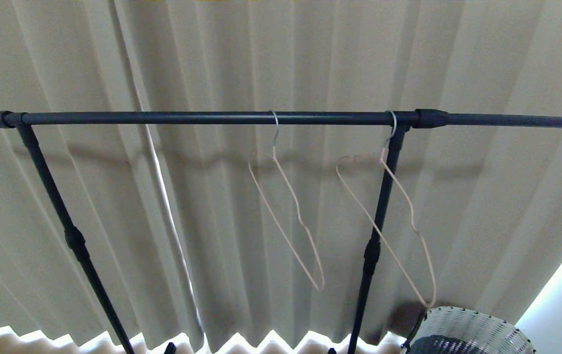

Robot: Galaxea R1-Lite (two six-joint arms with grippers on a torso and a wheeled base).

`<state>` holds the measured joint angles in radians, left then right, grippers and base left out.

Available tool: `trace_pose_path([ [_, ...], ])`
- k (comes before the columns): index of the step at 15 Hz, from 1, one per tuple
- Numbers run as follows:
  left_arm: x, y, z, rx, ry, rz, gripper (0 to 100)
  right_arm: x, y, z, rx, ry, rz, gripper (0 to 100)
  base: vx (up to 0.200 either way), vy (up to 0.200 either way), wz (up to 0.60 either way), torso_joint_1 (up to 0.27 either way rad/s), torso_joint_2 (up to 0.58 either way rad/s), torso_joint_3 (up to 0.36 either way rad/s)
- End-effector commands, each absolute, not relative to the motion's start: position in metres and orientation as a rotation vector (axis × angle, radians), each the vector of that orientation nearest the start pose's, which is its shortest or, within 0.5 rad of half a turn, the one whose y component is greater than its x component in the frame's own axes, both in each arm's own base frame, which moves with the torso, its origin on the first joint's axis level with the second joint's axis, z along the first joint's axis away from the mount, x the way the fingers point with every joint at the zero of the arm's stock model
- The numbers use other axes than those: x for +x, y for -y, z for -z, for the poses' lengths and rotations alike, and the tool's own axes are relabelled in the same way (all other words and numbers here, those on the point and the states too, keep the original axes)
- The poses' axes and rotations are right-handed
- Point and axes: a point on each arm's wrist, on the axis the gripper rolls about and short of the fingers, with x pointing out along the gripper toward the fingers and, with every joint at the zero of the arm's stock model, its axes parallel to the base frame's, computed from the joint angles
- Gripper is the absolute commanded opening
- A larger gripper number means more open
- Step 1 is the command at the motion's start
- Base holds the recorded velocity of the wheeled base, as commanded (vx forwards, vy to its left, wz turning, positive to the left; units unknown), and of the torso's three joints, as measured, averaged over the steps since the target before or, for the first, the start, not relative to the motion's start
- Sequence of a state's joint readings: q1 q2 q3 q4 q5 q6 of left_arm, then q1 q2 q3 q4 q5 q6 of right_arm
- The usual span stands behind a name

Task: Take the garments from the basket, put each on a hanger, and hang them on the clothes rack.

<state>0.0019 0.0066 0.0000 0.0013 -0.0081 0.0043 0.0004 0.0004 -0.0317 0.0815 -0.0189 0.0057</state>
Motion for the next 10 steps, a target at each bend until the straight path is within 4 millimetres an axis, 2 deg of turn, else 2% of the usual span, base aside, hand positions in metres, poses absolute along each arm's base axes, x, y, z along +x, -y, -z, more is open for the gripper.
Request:
trace_pose_path([
  [1, -0.0222, 0.0002, -0.0755, 0.005, -0.009, 0.006, 100, -0.0254, 0.0004, -0.076, 0.006, -0.049, 0.019, 100, 0.0, 0.0, 0.0, 0.0, 0.0, 0.0],
  [4, -0.0222, 0.0002, -0.0755, 0.005, -0.009, 0.006, 100, -0.0254, 0.0004, -0.076, 0.006, -0.049, 0.019, 100, 0.0, 0.0, 0.0, 0.0, 0.0, 0.0],
  [10, -0.0222, 0.0002, -0.0755, 0.005, -0.009, 0.006, 100, -0.0254, 0.0004, -0.076, 0.007, -0.049, 0.02, 100, -0.2, 0.0, 0.0, 0.0, 0.0, 0.002],
])
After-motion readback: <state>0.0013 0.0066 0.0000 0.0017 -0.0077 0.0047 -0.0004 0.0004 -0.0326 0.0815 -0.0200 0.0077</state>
